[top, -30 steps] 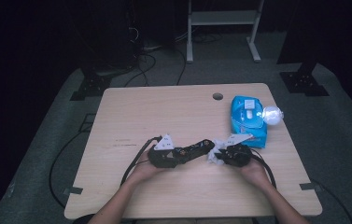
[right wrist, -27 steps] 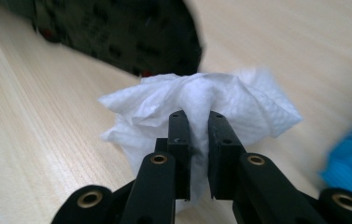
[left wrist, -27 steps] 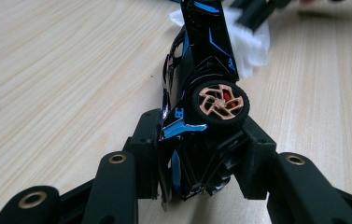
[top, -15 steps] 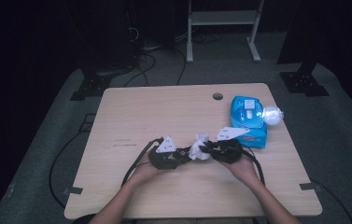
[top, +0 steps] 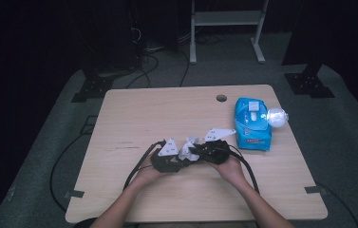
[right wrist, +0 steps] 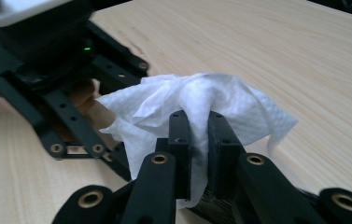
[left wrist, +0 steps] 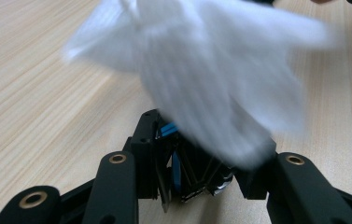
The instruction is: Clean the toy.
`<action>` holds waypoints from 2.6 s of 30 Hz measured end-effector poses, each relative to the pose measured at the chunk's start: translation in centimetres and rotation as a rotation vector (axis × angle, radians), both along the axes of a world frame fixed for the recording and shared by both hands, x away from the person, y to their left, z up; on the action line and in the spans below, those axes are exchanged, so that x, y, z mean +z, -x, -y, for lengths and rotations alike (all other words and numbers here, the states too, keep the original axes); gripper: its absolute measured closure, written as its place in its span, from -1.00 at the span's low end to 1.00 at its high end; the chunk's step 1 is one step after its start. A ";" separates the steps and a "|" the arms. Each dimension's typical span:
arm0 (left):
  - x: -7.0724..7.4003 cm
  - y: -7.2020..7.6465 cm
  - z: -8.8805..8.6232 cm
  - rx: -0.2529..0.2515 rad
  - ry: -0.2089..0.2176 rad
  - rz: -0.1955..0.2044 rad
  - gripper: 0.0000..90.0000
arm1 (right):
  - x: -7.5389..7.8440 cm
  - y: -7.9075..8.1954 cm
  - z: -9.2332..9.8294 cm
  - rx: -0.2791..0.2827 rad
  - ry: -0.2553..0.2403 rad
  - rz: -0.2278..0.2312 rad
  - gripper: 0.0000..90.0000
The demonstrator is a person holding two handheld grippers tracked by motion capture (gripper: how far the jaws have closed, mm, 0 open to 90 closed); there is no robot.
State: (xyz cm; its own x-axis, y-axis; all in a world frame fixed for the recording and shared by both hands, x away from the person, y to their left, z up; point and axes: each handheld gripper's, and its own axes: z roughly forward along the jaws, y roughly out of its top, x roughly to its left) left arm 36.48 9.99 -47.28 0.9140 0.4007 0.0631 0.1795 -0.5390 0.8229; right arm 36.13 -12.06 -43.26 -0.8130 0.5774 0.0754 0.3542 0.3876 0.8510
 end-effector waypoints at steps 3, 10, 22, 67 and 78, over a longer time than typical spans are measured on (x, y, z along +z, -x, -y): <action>0.0 0.0 0.1 0.003 0.003 -0.003 0.28 | 0.0 0.2 -0.4 0.004 -0.015 -0.006 0.80; 0.0 -0.1 -0.1 0.009 0.005 -0.001 0.28 | 0.0 0.2 -3.2 0.033 -0.019 -0.001 0.80; 0.0 0.0 0.6 -0.003 0.005 -0.008 0.28 | -0.1 0.0 1.5 -0.103 0.018 0.044 0.80; 0.3 -0.1 -0.3 0.003 -0.006 0.025 0.29 | 0.6 0.1 4.0 -0.121 -0.021 0.059 0.81; 0.3 -0.2 -0.5 0.015 0.013 0.001 0.28 | 0.6 -1.0 8.0 -0.232 -0.061 0.027 0.81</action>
State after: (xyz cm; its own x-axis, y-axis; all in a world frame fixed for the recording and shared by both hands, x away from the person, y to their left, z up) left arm 36.72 10.48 -46.98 0.9079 0.4152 0.0583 0.1869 -0.5252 0.8302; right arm 37.12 -20.06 -42.66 -0.6614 0.7439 0.0956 0.4045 0.2465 0.8807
